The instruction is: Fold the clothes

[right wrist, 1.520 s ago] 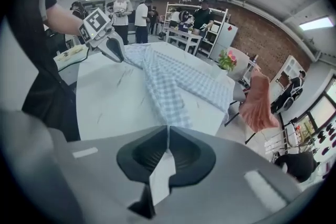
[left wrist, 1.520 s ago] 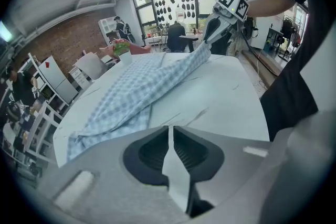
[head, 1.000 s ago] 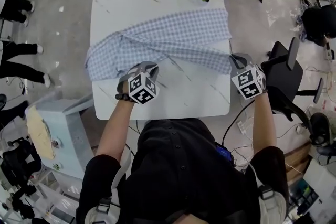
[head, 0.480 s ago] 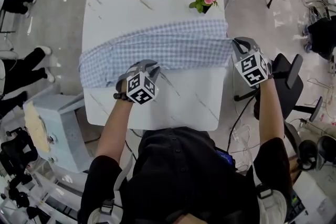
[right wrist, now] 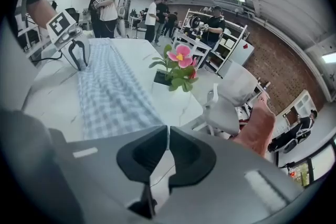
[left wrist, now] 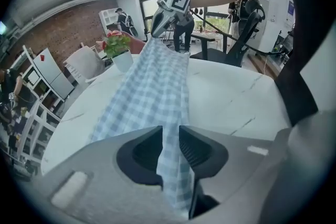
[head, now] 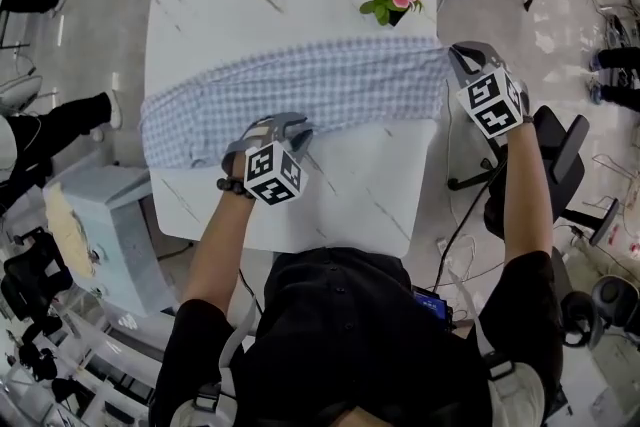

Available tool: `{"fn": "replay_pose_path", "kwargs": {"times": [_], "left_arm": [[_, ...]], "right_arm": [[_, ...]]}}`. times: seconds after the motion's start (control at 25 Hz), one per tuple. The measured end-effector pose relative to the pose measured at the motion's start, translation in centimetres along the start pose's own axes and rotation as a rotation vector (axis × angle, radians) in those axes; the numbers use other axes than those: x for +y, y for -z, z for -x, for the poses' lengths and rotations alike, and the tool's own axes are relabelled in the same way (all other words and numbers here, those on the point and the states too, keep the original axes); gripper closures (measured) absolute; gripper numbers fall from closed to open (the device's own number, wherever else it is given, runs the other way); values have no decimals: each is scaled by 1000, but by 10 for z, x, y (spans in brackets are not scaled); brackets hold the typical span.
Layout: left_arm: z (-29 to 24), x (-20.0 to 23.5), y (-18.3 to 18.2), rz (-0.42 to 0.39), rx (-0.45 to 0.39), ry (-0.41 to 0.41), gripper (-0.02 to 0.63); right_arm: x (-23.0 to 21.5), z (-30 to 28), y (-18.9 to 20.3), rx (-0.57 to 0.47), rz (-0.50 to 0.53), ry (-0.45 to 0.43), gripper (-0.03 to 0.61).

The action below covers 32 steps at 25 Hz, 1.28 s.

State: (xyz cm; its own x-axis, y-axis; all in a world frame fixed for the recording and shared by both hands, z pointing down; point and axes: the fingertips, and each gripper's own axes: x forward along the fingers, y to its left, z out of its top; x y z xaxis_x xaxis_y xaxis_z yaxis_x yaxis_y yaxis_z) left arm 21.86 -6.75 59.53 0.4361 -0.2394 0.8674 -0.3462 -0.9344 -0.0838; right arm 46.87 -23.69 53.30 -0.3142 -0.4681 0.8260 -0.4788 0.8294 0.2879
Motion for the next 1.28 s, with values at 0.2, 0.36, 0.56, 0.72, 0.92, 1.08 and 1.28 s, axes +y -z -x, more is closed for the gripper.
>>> {"fn": "replay_pose_path", "kwargs": {"times": [0.2, 0.36, 0.56, 0.72, 0.92, 1.08, 1.28], "left_arm": [[-5, -1, -3, 2, 2, 8, 494], [-2, 0, -3, 6, 2, -5, 492], [-1, -2, 3, 13, 14, -5, 488], [-3, -4, 9, 29, 21, -4, 485], [-1, -8, 11, 35, 23, -5, 486], [1, -12, 16, 34, 34, -4, 485], [4, -11, 17, 46, 41, -15, 485]], "right_arm": [[-11, -10, 2, -19, -19, 1, 560], [-17, -19, -1, -23, -16, 24, 560], [-15, -38, 6, 15, -18, 27, 560], [-12, -50, 10, 33, -6, 26, 560], [-10, -57, 12, 45, 0, 23, 560], [-4, -60, 17, 63, 6, 4, 531], [4, -54, 21, 70, 6, -31, 456]]}}
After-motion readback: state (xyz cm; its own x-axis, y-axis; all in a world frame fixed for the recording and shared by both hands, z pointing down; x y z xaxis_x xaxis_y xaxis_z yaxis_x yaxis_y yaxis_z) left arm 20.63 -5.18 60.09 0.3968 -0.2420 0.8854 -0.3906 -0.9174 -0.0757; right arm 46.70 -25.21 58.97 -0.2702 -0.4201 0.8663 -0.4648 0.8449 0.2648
